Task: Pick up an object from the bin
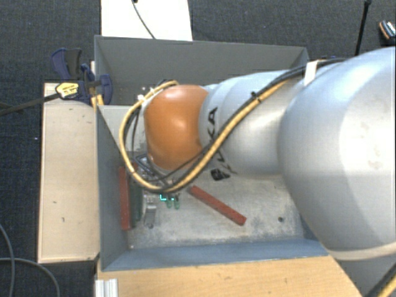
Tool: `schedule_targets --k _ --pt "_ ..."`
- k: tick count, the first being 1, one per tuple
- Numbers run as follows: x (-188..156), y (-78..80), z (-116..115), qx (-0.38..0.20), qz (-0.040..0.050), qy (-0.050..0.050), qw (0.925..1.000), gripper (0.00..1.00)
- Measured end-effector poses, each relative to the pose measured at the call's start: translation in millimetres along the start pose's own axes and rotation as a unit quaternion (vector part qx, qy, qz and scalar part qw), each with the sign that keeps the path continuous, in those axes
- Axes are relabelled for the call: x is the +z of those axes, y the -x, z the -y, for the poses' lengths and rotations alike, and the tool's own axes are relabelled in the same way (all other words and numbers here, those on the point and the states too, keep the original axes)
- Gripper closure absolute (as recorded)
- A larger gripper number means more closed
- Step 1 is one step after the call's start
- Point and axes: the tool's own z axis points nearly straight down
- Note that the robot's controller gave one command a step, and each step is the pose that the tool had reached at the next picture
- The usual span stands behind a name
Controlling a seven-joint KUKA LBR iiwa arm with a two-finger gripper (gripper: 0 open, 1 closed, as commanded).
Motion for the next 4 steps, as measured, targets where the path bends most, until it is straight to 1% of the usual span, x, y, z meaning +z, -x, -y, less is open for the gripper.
schedule_targets --k 1,2,3,4 --pt "59 31.1 40 -0.034 0.0008 -0.001 0.9994 0.0" --pt "56 52.1 116 -0.081 0.0029 -0.002 0.9967 0.0" --pt "57 18.7 192 -0.125 0.0017 -0.001 0.9922 0.0" --pt "57 19.7 188 -0.125 0.0029 0.0 0.9922 1.0"
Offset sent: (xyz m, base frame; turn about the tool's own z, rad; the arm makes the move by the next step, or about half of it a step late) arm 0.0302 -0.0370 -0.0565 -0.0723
